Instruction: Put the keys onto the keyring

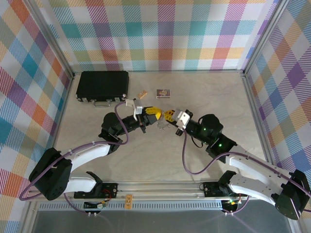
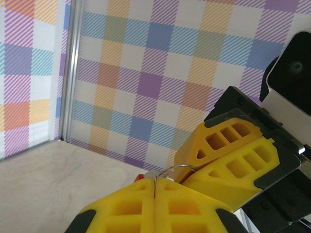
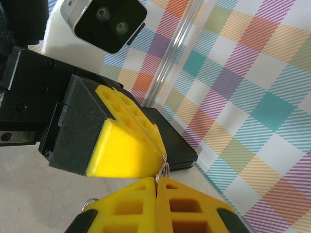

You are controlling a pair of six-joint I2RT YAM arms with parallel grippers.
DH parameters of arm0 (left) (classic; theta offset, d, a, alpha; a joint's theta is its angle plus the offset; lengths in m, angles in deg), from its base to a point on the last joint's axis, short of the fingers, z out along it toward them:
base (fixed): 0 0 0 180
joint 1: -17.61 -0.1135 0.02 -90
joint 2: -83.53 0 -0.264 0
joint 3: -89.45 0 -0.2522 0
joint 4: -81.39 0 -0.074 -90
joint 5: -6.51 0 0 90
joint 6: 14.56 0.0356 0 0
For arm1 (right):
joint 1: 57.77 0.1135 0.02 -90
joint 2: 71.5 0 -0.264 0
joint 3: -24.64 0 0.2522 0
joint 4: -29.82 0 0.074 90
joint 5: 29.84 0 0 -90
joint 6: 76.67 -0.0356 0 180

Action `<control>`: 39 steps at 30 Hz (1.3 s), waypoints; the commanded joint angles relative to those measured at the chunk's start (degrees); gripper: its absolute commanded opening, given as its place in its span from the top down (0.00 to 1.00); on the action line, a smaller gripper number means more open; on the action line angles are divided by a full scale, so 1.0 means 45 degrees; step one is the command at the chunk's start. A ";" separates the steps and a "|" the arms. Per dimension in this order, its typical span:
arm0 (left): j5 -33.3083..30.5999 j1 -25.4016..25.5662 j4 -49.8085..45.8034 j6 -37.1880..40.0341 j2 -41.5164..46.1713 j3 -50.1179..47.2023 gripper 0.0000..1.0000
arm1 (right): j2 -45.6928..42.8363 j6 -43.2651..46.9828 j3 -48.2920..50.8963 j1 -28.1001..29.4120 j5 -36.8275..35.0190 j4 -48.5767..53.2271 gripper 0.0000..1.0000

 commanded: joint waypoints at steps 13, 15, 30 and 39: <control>0.1224 -0.0519 0.0249 -0.2312 -0.0961 0.1324 1.00 | -0.0529 0.0417 0.0225 0.0204 0.0722 -0.1703 1.00; 0.1460 -0.0600 0.0267 -0.2685 -0.1097 0.1405 1.00 | -0.0567 0.0478 0.0213 0.0219 0.0734 -0.1720 1.00; 0.1455 -0.1330 -0.0586 -0.2531 0.0231 0.1153 0.66 | -0.0616 -0.0190 -0.0040 0.0078 0.0501 -0.0975 1.00; 0.2137 -0.1646 -0.0640 -0.1817 0.0637 0.1447 0.65 | -0.0388 -0.1940 -0.0576 -0.0740 0.1571 -0.0384 1.00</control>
